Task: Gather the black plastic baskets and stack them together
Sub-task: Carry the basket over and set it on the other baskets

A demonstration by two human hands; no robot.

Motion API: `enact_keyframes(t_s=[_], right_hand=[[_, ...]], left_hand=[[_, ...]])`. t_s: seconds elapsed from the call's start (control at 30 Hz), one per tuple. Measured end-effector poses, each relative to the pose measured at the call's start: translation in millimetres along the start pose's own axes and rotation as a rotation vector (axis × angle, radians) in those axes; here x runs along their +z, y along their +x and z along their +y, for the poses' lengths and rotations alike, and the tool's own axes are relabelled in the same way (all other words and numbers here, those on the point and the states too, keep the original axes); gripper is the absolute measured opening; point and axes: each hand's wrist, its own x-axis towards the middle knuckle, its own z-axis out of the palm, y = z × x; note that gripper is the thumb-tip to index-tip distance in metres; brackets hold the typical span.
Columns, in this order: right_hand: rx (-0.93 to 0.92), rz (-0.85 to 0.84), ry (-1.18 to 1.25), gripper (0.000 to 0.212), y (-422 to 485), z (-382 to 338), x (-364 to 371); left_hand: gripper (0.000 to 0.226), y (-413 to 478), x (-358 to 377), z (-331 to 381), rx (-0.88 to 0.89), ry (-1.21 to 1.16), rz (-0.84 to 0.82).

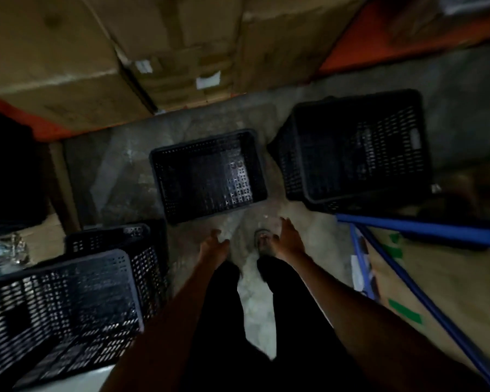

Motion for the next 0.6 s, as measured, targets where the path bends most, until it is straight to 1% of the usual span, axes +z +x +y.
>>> enact_keyframes(t_s=[0.1, 0.23, 0.33, 0.4, 0.47, 0.53, 0.6], right_hand=[[0.059, 0.163, 0.169, 0.059, -40.2, 12.3, -45.4], [0.108, 0.297, 0.271, 0.06, -44.5, 42.0, -115.2], [0.145, 0.393, 0.292, 0.056, -20.0, 72.5, -172.9], [0.143, 0.43, 0.233, 0.058, 6.6, 100.7, -212.0], [0.103, 0.443, 0.137, 0.061, 36.8, 129.7, -247.0], [0.105, 0.47, 0.047, 0.064, 85.5, 163.1, -286.7], [0.093, 0.55, -0.061, 0.066, 127.2, 187.8, -316.8]], left_hand=[[0.052, -42.9, 6.0, 35.3, 0.03, 0.008, -0.033], [0.048, -50.4, 28.7, 96.5, 0.117, 0.062, -0.083], [0.045, -35.0, 44.1, 153.1, 0.15, 0.06, -0.009], [0.043, -19.3, 60.8, 187.6, 0.188, 0.05, 0.03], [0.043, -4.3, 77.5, 214.4, 0.174, -0.011, 0.072], [0.046, 25.9, 103.5, 245.8, 0.103, -0.078, 0.134], [0.056, 51.2, 122.1, 263.5, 0.008, -0.067, 0.19]])
